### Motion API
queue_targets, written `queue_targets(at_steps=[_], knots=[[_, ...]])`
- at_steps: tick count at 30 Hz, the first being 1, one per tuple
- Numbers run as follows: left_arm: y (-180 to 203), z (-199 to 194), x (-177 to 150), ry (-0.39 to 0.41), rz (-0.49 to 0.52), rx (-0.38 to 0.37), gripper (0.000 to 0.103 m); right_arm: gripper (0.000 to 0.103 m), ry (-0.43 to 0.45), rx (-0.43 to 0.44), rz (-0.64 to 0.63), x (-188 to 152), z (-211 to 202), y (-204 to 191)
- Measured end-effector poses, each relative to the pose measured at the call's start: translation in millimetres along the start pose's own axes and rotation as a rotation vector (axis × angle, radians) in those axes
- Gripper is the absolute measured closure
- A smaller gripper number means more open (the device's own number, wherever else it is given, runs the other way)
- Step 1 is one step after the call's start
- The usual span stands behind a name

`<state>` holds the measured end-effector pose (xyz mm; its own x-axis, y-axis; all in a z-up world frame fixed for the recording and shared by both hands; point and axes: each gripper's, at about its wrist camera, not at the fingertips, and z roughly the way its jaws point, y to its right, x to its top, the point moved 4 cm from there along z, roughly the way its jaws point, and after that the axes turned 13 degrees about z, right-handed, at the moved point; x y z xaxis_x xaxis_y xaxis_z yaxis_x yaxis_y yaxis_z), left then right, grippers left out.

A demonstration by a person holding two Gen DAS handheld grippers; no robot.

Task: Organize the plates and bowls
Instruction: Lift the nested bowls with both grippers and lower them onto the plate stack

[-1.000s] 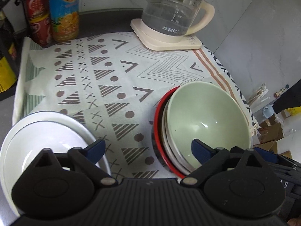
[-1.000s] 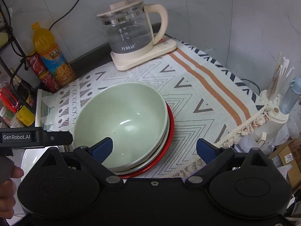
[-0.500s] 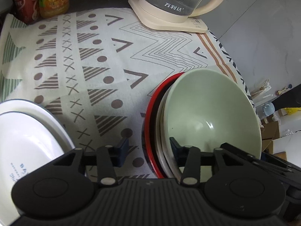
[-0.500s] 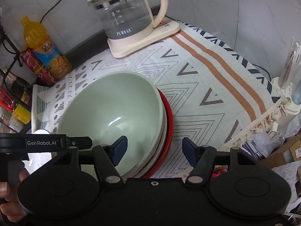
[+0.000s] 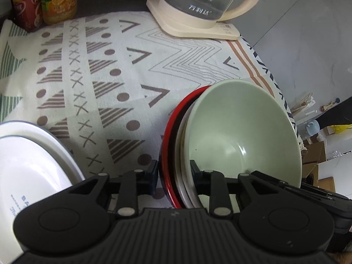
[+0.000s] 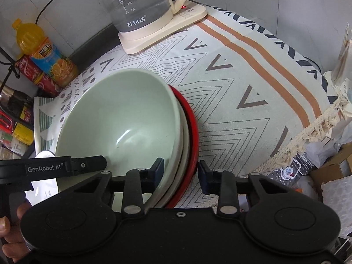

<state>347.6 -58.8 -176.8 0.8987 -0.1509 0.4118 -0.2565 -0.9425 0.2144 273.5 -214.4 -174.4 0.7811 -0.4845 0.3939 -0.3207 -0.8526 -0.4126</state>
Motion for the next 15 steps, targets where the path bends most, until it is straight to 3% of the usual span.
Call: queue_targets(at_steps=[15], knots=[[-21, -32, 3, 0.059, -0.023, 0.019, 0.077, 0.074, 0.040, 0.015, -0.048, -2, -12, -25]])
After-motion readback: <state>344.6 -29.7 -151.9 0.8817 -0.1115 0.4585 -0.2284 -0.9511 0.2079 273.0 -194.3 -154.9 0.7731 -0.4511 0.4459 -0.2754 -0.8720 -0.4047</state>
